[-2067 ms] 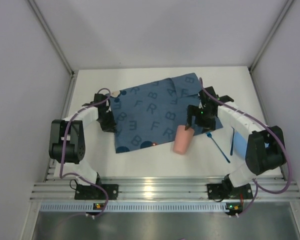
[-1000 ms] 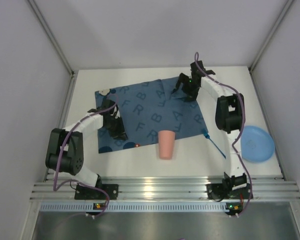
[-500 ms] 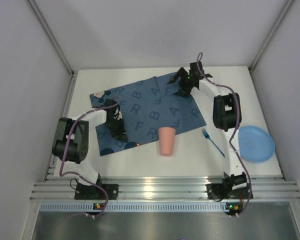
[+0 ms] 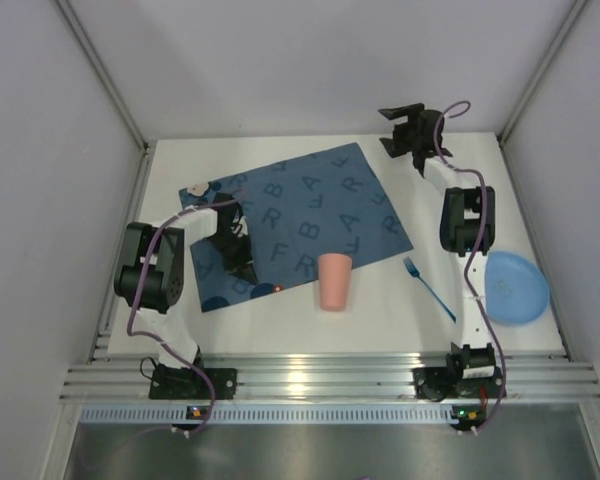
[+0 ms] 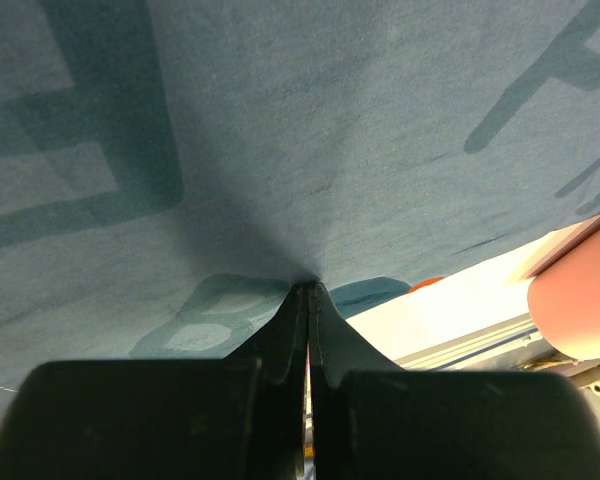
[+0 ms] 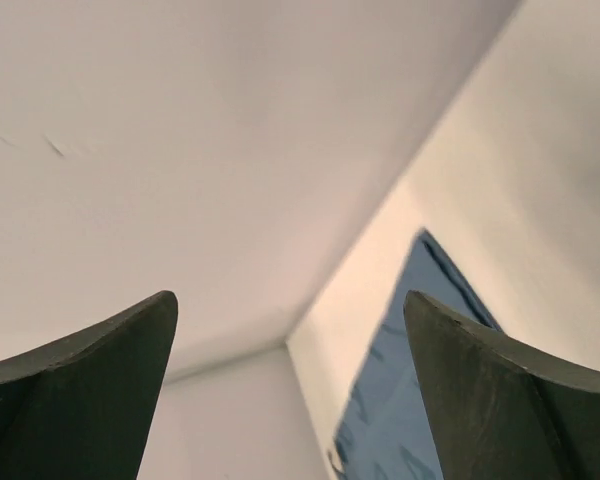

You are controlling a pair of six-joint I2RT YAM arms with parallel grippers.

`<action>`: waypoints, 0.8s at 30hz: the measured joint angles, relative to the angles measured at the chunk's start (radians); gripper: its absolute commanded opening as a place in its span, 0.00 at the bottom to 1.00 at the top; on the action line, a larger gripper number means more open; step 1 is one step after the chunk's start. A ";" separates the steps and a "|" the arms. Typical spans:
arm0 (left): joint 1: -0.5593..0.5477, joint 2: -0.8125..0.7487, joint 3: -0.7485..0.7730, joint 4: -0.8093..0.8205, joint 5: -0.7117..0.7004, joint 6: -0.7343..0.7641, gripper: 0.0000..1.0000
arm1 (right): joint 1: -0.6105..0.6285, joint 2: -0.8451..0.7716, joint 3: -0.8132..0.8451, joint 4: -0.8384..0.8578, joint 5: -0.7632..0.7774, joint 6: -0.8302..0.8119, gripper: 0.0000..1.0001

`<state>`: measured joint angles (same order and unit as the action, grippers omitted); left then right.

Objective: Set the dinner table for one person

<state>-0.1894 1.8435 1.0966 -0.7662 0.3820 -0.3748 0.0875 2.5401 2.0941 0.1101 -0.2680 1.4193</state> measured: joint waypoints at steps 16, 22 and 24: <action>-0.016 -0.022 -0.011 0.010 -0.029 -0.035 0.00 | -0.030 -0.373 -0.494 -0.048 -0.140 -0.316 0.74; -0.031 -0.051 -0.010 0.023 -0.081 -0.072 0.00 | 0.043 -0.439 -0.544 -0.170 -0.193 -0.497 0.00; -0.031 -0.070 0.004 0.022 -0.095 -0.088 0.00 | 0.076 -0.435 -0.543 -0.260 -0.199 -0.561 0.00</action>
<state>-0.2199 1.7737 1.1007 -0.7444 0.2871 -0.4629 0.1638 2.1052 1.5513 -0.1497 -0.4667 0.8581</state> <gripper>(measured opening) 0.012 0.008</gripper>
